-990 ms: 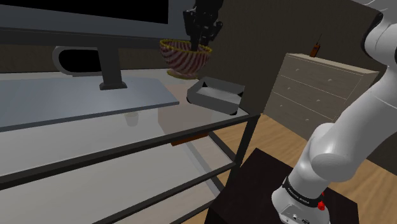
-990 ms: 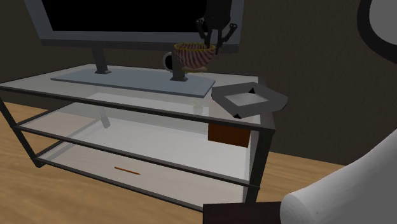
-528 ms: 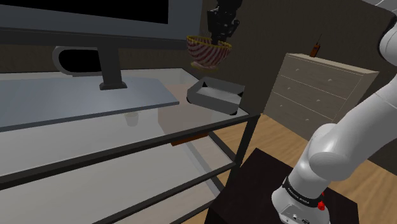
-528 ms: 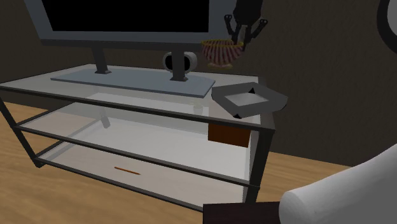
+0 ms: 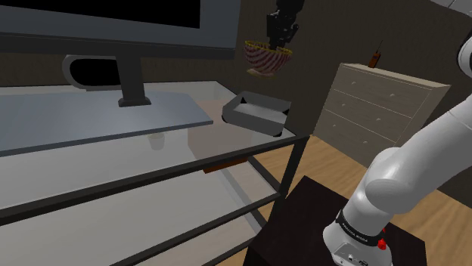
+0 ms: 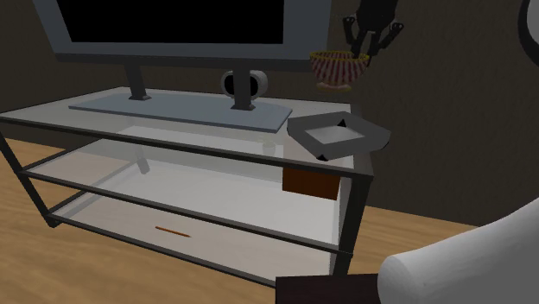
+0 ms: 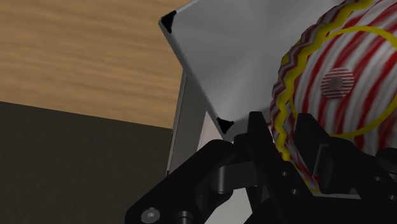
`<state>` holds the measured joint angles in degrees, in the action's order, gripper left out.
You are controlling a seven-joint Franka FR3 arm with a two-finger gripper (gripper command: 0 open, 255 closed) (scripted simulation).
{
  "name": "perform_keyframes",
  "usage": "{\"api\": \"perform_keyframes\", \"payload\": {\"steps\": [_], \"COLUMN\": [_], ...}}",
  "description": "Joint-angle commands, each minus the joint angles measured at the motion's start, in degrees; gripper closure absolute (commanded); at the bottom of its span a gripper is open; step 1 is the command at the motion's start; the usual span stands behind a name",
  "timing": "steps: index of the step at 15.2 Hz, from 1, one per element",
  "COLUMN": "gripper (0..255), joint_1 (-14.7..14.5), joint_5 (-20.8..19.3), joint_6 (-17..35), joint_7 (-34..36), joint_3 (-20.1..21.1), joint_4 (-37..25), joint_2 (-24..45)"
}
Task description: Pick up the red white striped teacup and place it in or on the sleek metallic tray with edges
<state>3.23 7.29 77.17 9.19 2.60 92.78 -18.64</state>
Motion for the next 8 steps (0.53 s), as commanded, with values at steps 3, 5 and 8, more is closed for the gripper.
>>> {"api": "perform_keyframes", "payload": {"steps": [3, 5, 8], "gripper": [255, 255, 255], "joint_1": [0.2, 0.2, 0.2], "joint_5": [-0.1, -0.1, -0.1], "joint_6": [2.6, 4.2, 6.5], "joint_7": [-1.0, -1.1, -1.4], "joint_3": [-0.4, -0.3, -0.3], "joint_4": [4.4, 6.8, 10.3], "joint_2": [-1.8, -2.6, -3.7]}}
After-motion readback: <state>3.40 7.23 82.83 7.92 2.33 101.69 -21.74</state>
